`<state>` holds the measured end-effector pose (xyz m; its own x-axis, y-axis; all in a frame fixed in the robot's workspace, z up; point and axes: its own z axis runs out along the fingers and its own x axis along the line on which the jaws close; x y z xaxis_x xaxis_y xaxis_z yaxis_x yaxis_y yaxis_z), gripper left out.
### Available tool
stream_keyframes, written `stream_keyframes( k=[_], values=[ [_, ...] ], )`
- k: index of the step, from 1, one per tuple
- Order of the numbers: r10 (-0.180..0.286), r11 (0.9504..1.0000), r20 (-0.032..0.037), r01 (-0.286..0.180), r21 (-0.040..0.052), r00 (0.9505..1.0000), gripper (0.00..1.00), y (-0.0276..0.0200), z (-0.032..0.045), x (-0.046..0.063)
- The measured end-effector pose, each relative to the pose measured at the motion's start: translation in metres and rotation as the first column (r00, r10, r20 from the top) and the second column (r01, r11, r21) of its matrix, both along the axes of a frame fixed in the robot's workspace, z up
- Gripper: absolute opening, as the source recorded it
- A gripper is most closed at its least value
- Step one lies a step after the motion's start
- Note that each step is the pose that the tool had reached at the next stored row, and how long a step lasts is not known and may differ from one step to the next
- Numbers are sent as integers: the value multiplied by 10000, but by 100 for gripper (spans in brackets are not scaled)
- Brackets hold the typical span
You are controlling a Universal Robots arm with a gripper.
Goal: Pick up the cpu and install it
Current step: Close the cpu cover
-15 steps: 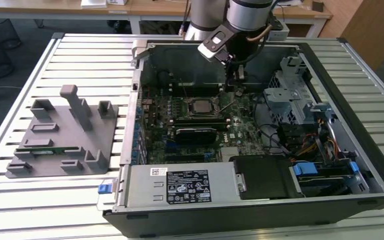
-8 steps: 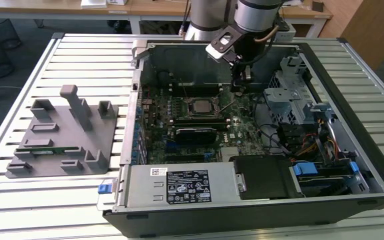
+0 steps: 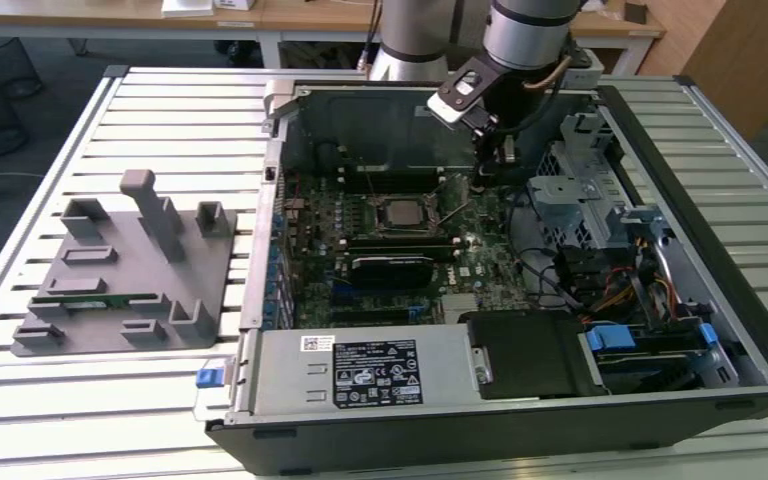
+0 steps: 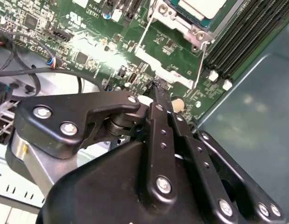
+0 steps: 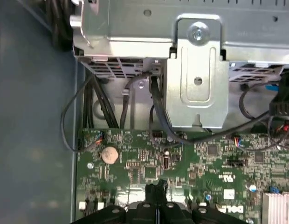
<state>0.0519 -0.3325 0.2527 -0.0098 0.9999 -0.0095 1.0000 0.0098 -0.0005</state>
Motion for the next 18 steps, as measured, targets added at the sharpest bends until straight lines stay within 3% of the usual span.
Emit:
stream_keyframes(
  k=[7,18],
  values=[
    [9,10000,0,-9,8,10000,11,0,-91,-22],
    [17,10000,0,-17,15,10000,11,0,-129,-235]
  ],
)
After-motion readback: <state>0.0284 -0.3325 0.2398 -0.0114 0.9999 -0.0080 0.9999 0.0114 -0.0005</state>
